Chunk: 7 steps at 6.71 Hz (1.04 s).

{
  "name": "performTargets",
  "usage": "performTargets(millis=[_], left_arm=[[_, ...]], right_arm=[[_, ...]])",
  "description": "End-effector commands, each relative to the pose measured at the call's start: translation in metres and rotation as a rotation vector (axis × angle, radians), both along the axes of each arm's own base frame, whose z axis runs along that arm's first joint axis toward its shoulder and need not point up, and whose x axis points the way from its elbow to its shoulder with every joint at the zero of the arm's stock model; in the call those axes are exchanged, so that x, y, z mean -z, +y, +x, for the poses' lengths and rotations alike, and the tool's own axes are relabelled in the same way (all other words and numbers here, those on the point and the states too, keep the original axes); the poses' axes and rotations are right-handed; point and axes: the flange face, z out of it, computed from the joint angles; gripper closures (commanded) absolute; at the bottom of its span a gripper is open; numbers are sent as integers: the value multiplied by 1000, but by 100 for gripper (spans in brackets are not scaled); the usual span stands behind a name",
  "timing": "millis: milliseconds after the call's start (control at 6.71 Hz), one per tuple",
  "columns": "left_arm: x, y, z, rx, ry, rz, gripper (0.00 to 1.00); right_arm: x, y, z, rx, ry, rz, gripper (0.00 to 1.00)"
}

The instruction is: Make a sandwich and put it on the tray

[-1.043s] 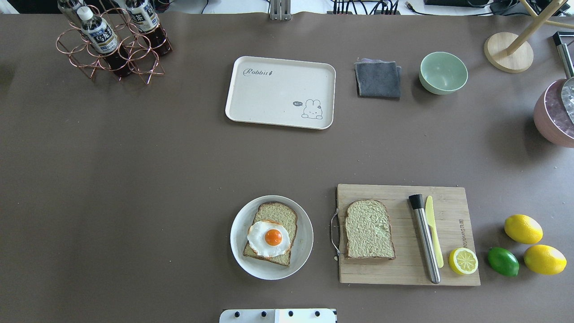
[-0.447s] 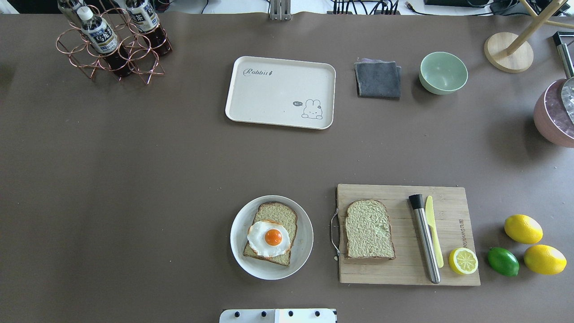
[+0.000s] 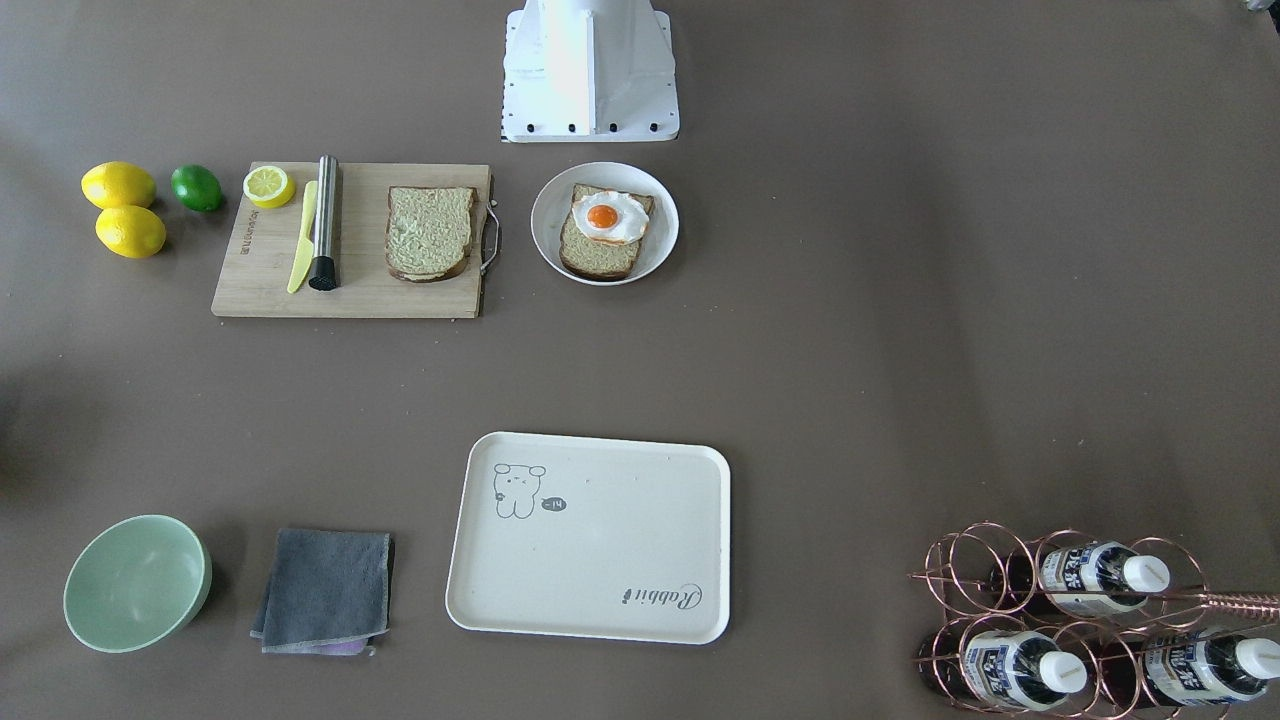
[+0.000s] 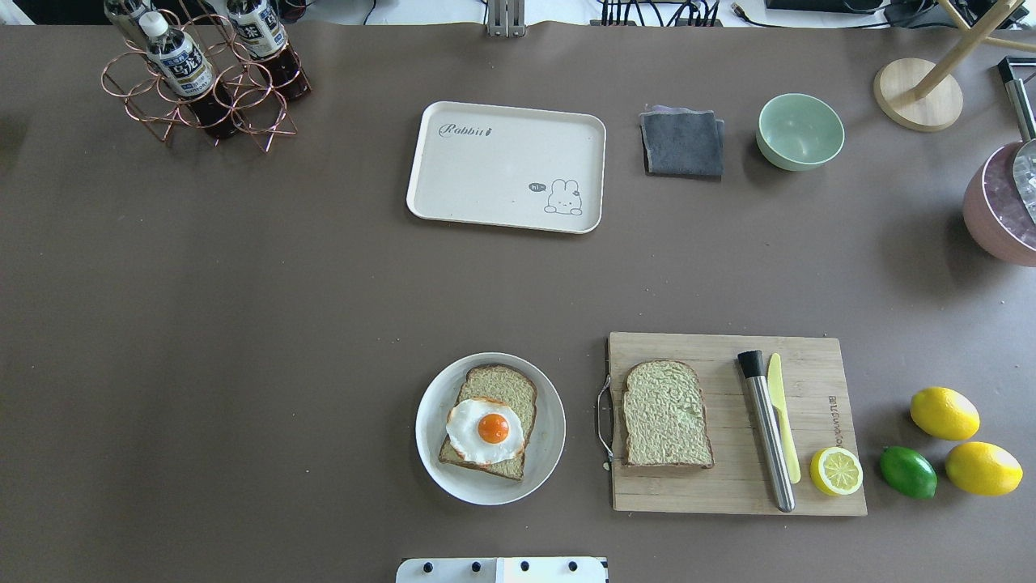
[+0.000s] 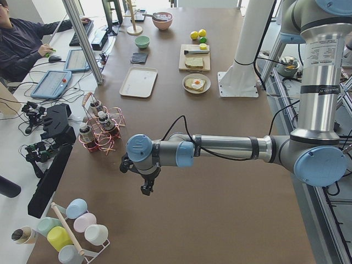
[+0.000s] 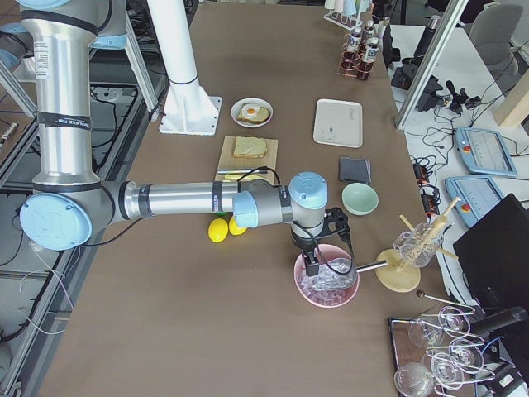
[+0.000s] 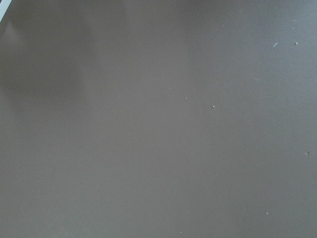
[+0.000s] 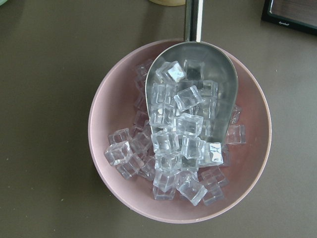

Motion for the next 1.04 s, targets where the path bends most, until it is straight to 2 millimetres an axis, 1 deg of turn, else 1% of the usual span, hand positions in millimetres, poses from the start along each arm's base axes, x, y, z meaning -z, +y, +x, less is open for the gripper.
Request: performTargets(millis=[0,149,298,447,596,745,894], left_arm=[[40,-35,20,-28,4,53,2],[64,-54,33,-34,28,34,2],[85,-66,40,-10,33,3,2],[102,-67,42,1,50,18,2],[130,-64,44,2,93,51,2],[163,-66,54,12,168,50,2],[201,-61,78,-23,194,99,2]], right_arm=[[1,0,-4,8,-48,-5,0],[7,1,-5,14,-74,5,0],[19,-1,-10,23,-101,21,0],[38,-7,-35,41,-106,26,0],[84,-6,-69,-3,-116,4,0],[112,0,-96,-37,-130,-22,0],[124,3,-116,-27,-151,-17,0]])
